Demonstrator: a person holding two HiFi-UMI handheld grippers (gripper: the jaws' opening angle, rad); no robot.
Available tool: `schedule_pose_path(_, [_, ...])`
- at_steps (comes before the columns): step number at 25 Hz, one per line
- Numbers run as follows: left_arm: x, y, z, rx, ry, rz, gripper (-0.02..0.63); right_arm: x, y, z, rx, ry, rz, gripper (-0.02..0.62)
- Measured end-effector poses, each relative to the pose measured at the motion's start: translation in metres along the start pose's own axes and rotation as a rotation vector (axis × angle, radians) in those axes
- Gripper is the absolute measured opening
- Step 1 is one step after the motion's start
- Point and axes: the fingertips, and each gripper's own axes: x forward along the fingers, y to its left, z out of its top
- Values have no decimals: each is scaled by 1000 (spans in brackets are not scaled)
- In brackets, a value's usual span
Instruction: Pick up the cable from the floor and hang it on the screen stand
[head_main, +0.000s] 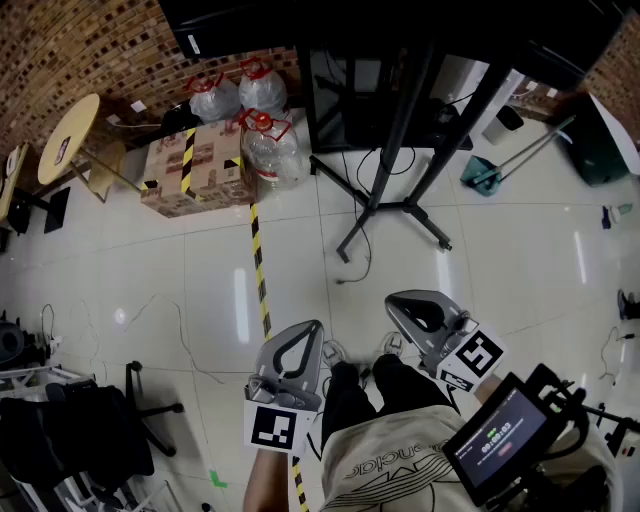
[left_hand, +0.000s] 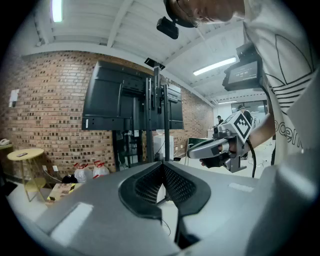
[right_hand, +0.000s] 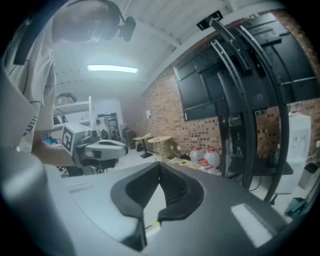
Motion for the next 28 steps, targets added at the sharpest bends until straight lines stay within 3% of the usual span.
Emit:
schedule_pose_path(2, [12,26,-31,23,12,6,20,32,-7,-28,1,16,50,11])
schedule_pose_path(4, [30,50,-65,43,48,12,20,62,-19,-53,-9,32,91,90])
schedule_pose_path(8, [70,82,-127,93,139,-26,20,101,-62,-106,-22,86,112,89])
schedule_pose_path(11, [101,91,-179,81,191,-88,20,126,-99,-158,15,126,133,89])
schedule_pose_path(14, [140,88,-251,9,203,-117,20,153,-133,-228,-28,177,149,104])
schedule_pose_path(18, [193,81,-373,-112,256,-93,20,195,-172,-320,-34,198,123,111])
schedule_pose_path(23, [240,70,-506,-114,241,-116,20,252,-197,-462,-74,292,117,111])
schedule_pose_path(26, [259,66,-585,-143,282,-123,29,289,-216,-557,-71,393,101,156])
schedule_pose_path(28, [268,67,-627,-149,302,-124,36,314,-232,-621,-132,482,97,176])
